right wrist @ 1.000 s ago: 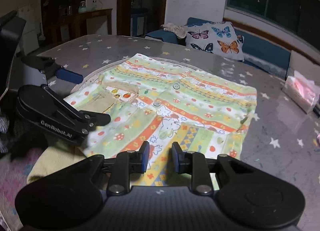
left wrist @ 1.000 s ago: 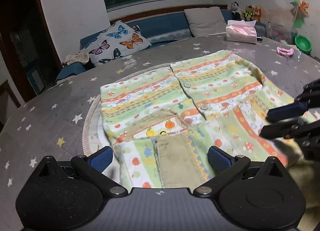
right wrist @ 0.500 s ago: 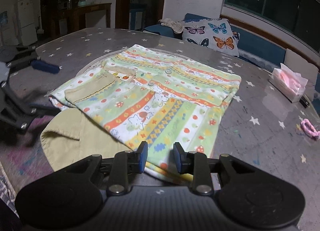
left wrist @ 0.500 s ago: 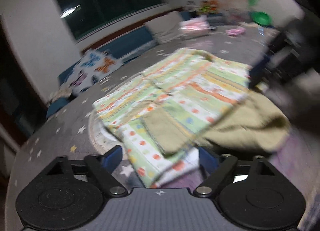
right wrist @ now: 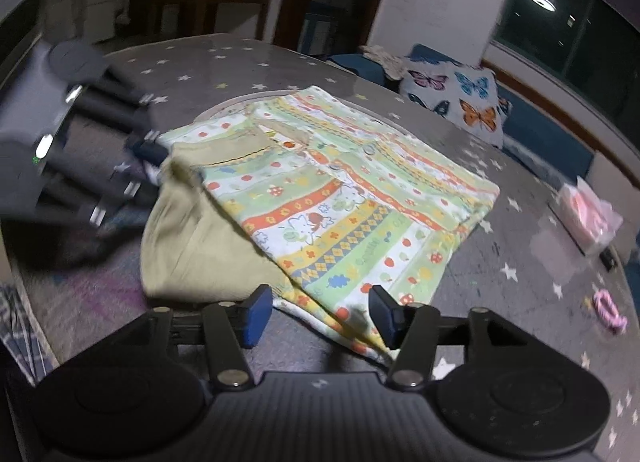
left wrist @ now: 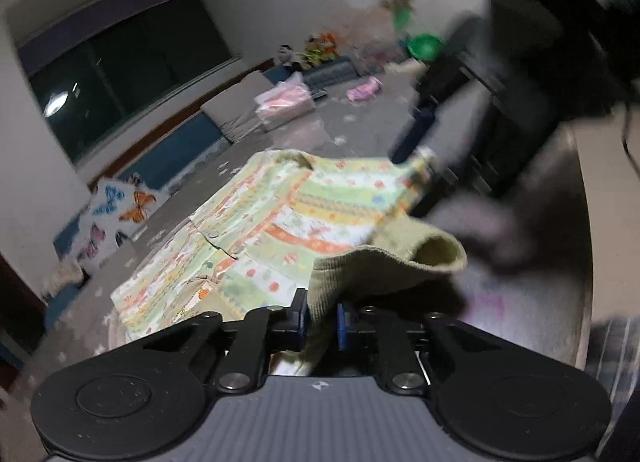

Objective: Fold clothes
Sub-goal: 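Grasp the other khaki sleeve with the left gripper and lift it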

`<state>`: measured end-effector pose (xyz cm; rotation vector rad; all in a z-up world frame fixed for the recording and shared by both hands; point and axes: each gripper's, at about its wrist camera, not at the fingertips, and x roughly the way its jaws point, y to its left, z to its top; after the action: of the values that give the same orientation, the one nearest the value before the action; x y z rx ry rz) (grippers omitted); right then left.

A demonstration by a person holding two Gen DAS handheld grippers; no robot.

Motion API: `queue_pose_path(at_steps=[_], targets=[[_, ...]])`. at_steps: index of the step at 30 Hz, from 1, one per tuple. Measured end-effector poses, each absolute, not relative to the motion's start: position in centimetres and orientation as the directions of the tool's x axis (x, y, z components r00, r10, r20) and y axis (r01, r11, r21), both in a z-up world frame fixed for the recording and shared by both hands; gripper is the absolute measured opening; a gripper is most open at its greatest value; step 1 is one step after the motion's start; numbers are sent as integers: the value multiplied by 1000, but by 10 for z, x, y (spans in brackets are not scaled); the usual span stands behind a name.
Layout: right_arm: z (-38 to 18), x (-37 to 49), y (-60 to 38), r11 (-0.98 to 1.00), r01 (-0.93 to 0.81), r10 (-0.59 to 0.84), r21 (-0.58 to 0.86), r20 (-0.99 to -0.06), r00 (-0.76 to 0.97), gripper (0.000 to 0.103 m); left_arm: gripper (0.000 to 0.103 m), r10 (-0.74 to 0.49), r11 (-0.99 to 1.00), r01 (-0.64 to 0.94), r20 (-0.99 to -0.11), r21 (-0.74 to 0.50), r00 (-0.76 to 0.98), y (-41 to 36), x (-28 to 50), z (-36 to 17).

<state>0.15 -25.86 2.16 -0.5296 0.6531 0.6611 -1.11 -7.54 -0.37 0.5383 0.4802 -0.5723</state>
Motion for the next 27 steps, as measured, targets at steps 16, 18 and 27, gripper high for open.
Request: queue_pose_path(at_steps=[16, 18, 27], targets=[[19, 24, -231, 669, -721, 453, -182, -668, 590, 16, 14, -409, 834, 546, -575, 82, 709, -43, 35, 25], [24, 31, -235, 695, -709, 471, -122, -667, 577, 13, 19, -398, 829, 548, -571, 112, 718, -38, 23, 23], [38, 42, -243, 744, -669, 498, -9, -660, 563, 12, 46, -279, 780, 523, -557, 343, 782, -33, -9, -7]])
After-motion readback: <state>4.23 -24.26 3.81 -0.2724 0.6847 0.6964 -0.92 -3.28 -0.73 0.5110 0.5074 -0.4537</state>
